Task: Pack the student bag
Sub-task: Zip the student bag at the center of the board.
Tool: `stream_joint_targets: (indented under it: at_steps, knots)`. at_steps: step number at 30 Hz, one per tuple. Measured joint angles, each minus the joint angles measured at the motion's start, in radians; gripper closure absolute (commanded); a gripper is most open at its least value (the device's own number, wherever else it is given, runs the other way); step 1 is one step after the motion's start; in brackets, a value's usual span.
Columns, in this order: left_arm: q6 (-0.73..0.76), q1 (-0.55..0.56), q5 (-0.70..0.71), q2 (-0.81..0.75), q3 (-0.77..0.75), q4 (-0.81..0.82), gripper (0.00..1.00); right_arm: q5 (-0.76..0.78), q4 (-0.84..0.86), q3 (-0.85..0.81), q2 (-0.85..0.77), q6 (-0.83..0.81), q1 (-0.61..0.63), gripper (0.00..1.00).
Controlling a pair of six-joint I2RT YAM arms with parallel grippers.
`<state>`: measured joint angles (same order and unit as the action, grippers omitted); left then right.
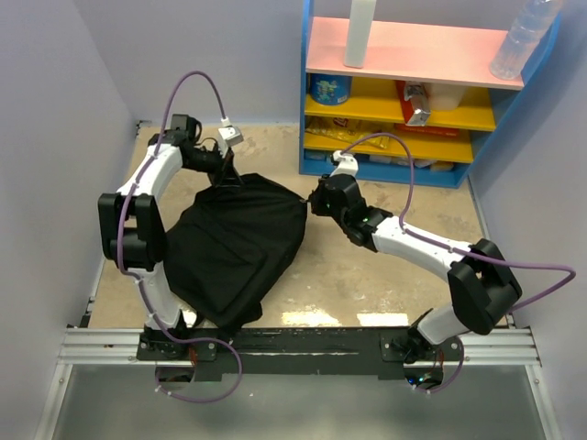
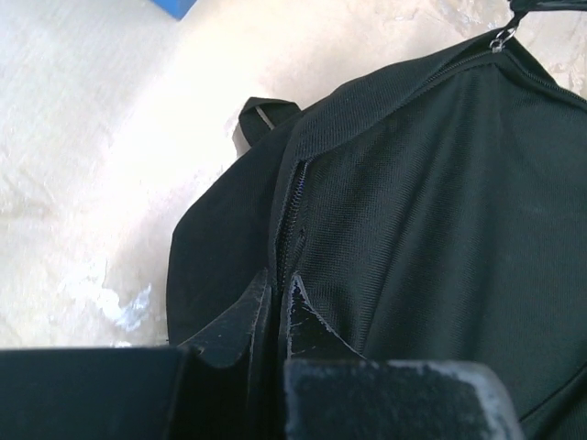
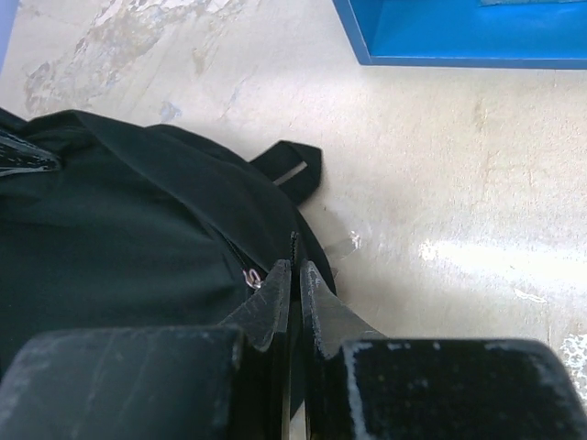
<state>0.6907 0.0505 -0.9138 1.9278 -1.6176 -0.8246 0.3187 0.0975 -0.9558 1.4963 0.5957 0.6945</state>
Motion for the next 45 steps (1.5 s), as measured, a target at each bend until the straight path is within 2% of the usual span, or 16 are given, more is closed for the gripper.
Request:
stream_joint_targets:
  at_steps: [7,13,15,16,18,19,22,24,30,35,37,42,44,45]
  knots:
    - [-0.027,-0.088,-0.006,-0.043,0.042,-0.003,1.0,-0.027,-0.035,-0.064,0.012,0.006,0.002,1.0]
    - [-0.07,-0.206,-0.013,-0.066,0.057,-0.011,0.99,-0.047,-0.077,-0.26,0.167,-0.012,0.008,1.0]
    - [-0.073,-0.237,-0.015,-0.074,0.066,-0.023,0.82,-0.055,-0.081,-0.282,0.192,-0.013,0.01,1.0]
    - [-0.072,-0.245,-0.021,-0.078,0.069,-0.03,0.48,-0.06,-0.081,-0.285,0.196,-0.013,0.011,1.0]
    - [-0.036,-0.251,-0.027,-0.085,0.07,-0.053,0.12,-0.058,-0.085,-0.291,0.199,-0.017,0.013,1.0]
    - [-0.009,-0.257,-0.033,-0.087,0.065,-0.081,0.0,-0.053,-0.09,-0.292,0.199,-0.022,0.013,1.0]
    - [0.085,-0.257,-0.064,-0.088,0.017,-0.188,0.0,-0.032,-0.117,-0.293,0.199,-0.04,0.018,1.0]
    - [0.137,-0.218,-0.079,-0.088,-0.031,-0.236,0.0,-0.02,-0.126,-0.293,0.199,-0.048,0.029,1.0]
    - [0.218,0.063,-0.147,-0.06,-0.175,-0.24,0.0,-0.003,-0.134,-0.328,0.203,-0.065,0.089,1.0]
    - [0.327,0.219,-0.161,0.102,-0.377,-0.314,0.0,0.005,-0.136,-0.341,0.203,-0.066,0.106,1.0]
    - [0.365,0.236,-0.161,0.173,-0.425,-0.336,0.0,0.006,-0.137,-0.341,0.202,-0.065,0.106,1.0]
    - [0.456,0.224,-0.137,0.26,-0.423,-0.398,0.01,0.014,-0.145,-0.34,0.188,-0.066,0.105,1.0]
    - [0.484,0.218,-0.126,0.261,-0.413,-0.418,0.07,0.019,-0.15,-0.338,0.177,-0.066,0.106,1.0]
    - [0.501,0.217,-0.122,0.26,-0.412,-0.43,0.17,0.022,-0.15,-0.335,0.172,-0.066,0.106,1.0]
